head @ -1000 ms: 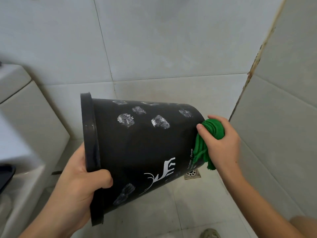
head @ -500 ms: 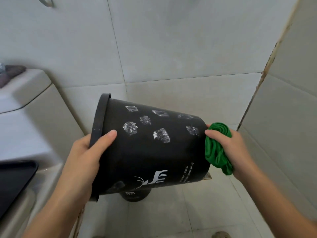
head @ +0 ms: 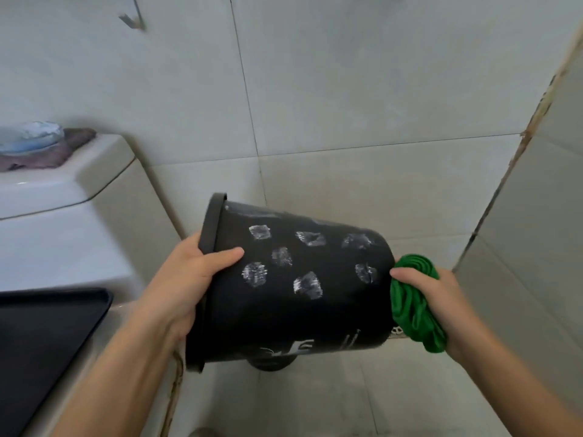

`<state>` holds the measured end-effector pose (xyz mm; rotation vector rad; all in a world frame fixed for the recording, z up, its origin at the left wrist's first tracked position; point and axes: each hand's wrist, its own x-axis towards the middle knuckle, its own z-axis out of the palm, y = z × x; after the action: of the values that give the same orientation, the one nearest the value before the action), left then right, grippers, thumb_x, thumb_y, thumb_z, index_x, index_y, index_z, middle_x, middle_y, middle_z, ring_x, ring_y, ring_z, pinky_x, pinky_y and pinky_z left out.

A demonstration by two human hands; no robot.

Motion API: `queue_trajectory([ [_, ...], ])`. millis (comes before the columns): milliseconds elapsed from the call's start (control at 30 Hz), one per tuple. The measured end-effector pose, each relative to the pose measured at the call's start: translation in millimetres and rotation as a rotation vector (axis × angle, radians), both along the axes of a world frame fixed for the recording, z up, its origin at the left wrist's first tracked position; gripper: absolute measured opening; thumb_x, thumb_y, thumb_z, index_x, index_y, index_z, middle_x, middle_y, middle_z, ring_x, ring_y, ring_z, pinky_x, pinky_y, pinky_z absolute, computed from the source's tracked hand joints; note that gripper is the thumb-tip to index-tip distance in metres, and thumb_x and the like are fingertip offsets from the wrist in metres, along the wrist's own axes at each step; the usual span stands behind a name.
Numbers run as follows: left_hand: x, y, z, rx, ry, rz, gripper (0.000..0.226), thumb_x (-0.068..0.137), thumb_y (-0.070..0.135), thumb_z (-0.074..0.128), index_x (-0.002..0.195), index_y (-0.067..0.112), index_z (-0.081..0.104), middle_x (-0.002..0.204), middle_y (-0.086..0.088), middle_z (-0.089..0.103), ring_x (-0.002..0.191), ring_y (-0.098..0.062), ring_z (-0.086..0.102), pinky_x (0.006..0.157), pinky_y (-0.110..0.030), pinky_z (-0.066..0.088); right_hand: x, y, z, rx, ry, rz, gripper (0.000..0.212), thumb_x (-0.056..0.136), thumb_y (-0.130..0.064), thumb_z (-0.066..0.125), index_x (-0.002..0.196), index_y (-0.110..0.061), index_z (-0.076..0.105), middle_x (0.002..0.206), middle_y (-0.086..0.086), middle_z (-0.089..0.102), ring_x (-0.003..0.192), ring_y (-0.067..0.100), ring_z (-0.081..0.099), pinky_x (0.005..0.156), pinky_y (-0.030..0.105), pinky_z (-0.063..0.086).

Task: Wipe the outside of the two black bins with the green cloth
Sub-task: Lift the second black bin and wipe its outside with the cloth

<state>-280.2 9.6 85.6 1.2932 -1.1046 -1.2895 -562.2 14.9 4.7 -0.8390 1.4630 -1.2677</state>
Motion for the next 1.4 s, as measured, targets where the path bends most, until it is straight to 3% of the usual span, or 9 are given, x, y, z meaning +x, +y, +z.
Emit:
queue_trajectory([
  [167,-4.7,6.2,-11.8,0.019,0.008,-0.071,0.037,0.087,-0.003,0.056,0.114,0.021,0.065,0.107,-0.007,0.075,0.097,-0.028,0.071,0.086,-0.041,0.054,1.1,1.3,-5.7,-0.048,0.104,-0.087,0.008,0.082,-0.016,0.075,0.079,-0.013,0.068,0.061,0.002,0.068,0.064,0.026,0.067,0.057,0.036,0.053],
  [367,-11.0,14.5,-12.7,-0.02,0.123,-0.088,0.043,0.07,0.008,0.061,0.112,0.017,0.066,0.102,-0.006,0.076,0.09,-0.023,0.073,0.071,-0.029,0.061,-8.8,-1.9,4.9,-0.239,0.204,-0.21,0.023,0.08,-0.022,0.079,0.097,-0.027,0.065,0.089,-0.007,0.069,0.085,0.015,0.067,0.078,0.037,0.052],
  [467,-18.6,19.7,-13.3,-0.065,0.124,-0.053,0.046,0.068,0.007,0.062,0.112,0.018,0.066,0.104,-0.006,0.076,0.094,-0.025,0.072,0.076,-0.037,0.058,0.9,1.3,3.7,-0.406,0.578,-0.369,0.051,0.074,-0.045,0.078,0.113,-0.028,0.051,0.103,-0.017,0.057,0.097,0.009,0.057,0.086,0.028,0.047],
  [567,-26.2,22.5,-14.8,-0.094,0.105,-0.068,0.054,0.062,0.001,0.071,0.113,0.019,0.066,0.105,-0.006,0.075,0.097,-0.026,0.072,0.08,-0.04,0.053,13.8,9.2,7.2,-0.773,0.933,-0.308,0.062,0.078,-0.051,0.069,0.122,-0.011,0.056,0.122,0.0,0.058,0.112,0.011,0.053,0.099,0.015,0.04],
  [733,-45.5,28.0,-17.4,-0.111,0.234,-0.072,0.044,0.074,0.01,0.061,0.118,0.011,0.064,0.107,-0.012,0.074,0.097,-0.029,0.071,0.075,-0.033,0.06,51.6,21.3,-4.8,-1.14,1.263,-0.017,0.059,0.076,-0.036,0.08,0.123,-0.009,0.054,0.131,0.016,0.06,0.119,0.03,0.059,0.099,0.04,0.05],
  [833,-47.0,29.4,-16.1,-0.111,0.24,-0.063,0.04,0.074,0.009,0.058,0.113,0.012,0.066,0.105,-0.012,0.075,0.094,-0.029,0.072,0.073,-0.032,0.061,46.4,16.0,-10.5,-1.231,1.206,0.02,0.061,0.067,-0.024,0.087,0.113,-0.008,0.051,0.132,0.017,0.058,0.12,0.03,0.059,0.097,0.04,0.052],
  [1000,-47.2,30.7,-12.8,-0.145,0.228,-0.038,0.039,0.073,0.012,0.059,0.111,0.017,0.067,0.104,-0.008,0.075,0.092,-0.026,0.073,0.073,-0.031,0.06,28.9,4.1,2.5,-1.04,1.068,-0.21,0.057,0.077,-0.048,0.08,0.108,-0.008,0.055,0.129,0.019,0.058,0.12,0.027,0.058,0.1,0.032,0.049],
  [1167,-53.2,32.7,-15.0,-0.155,0.268,-0.001,0.042,0.073,0.013,0.059,0.115,0.012,0.066,0.104,-0.011,0.075,0.095,-0.029,0.072,0.074,-0.03,0.06,52.3,18.7,-14.2,-1.301,1.325,0.045,0.041,0.073,-0.014,0.079,0.107,-0.009,0.059,0.119,0.017,0.067,0.113,0.035,0.063,0.093,0.043,0.052],
  [1400,-55.3,34.6,-11.4,-0.146,0.29,0.025,0.041,0.072,0.015,0.059,0.113,0.013,0.065,0.102,-0.008,0.076,0.09,-0.024,0.073,0.068,-0.028,0.06,39.1,4.4,-0.6,-1.09,1.177,-0.191,0.051,0.069,-0.03,0.088,0.106,-0.007,0.06,0.121,0.018,0.064,0.112,0.033,0.062,0.093,0.041,0.053],
])
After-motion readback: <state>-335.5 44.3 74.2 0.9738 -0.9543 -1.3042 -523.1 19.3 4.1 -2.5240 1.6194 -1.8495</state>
